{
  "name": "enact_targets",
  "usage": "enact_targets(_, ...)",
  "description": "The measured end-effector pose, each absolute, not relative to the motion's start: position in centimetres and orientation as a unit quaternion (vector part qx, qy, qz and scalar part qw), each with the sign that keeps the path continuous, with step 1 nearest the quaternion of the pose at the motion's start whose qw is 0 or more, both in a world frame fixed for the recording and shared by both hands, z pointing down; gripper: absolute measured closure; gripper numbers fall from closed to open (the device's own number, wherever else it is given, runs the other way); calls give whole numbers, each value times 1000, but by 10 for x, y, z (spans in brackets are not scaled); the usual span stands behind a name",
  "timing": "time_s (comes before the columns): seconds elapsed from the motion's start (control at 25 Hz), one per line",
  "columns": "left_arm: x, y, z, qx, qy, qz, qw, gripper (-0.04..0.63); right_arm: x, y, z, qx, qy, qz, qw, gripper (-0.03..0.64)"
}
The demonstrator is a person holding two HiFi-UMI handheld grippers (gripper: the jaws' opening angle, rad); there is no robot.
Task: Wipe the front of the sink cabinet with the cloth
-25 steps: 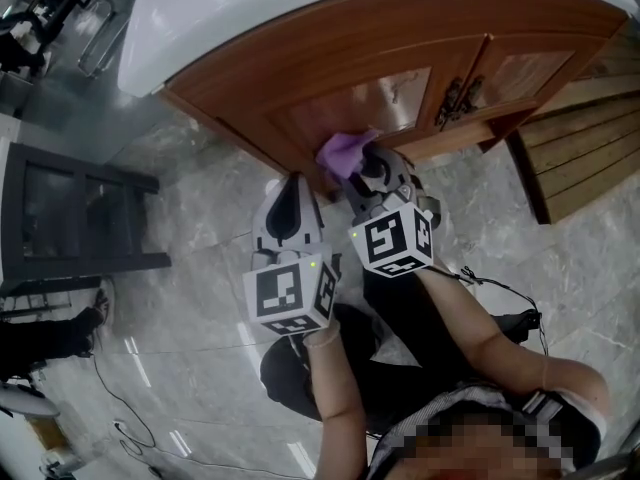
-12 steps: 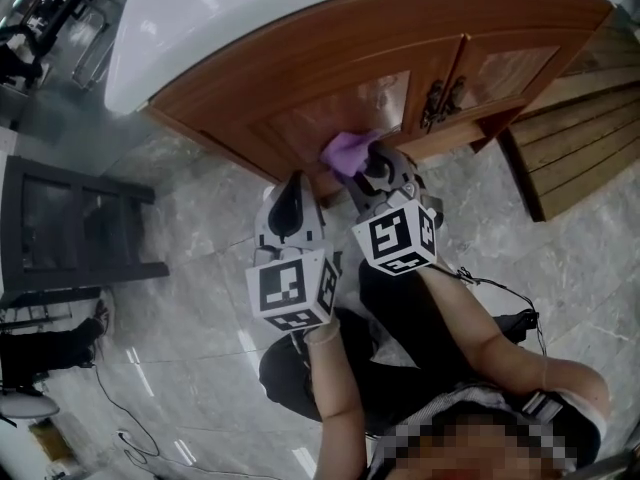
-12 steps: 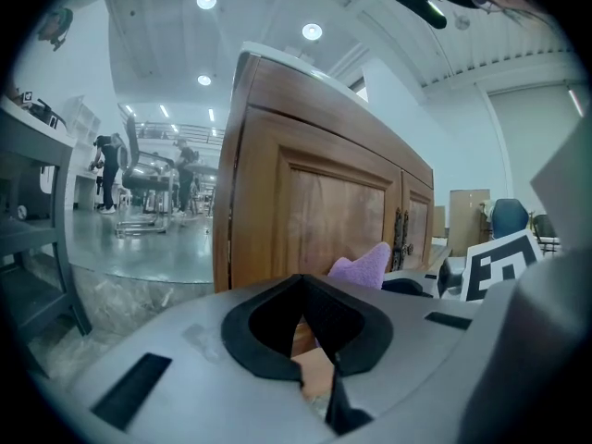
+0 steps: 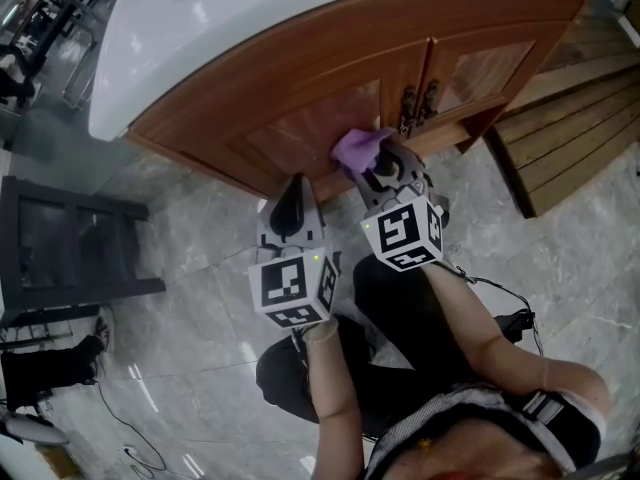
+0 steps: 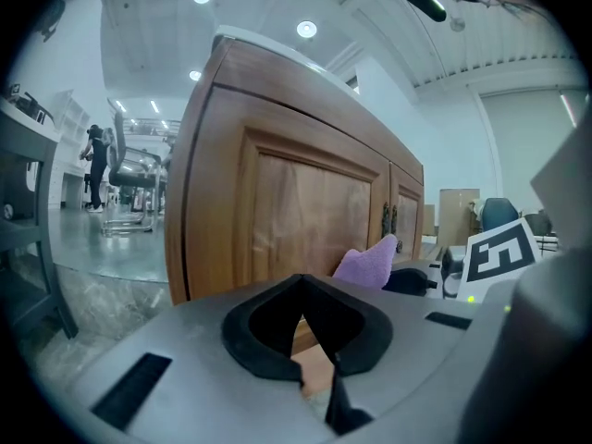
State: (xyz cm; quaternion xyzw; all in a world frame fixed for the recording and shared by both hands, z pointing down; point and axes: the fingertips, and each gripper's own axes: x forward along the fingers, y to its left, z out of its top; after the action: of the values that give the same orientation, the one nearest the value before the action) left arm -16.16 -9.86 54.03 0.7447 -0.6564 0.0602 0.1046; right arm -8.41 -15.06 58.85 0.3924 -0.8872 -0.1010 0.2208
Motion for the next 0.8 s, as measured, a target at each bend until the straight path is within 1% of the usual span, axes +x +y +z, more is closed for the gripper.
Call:
enact_targets(0.4,-143,-106,546,761,-636,70,106,589,-58,-160,589,415,-872,-109,236,431)
enact_targets(0.8,-106,-122,553,787,-603,82,102,589,-46,-163,590,413,-873,-107,236,433)
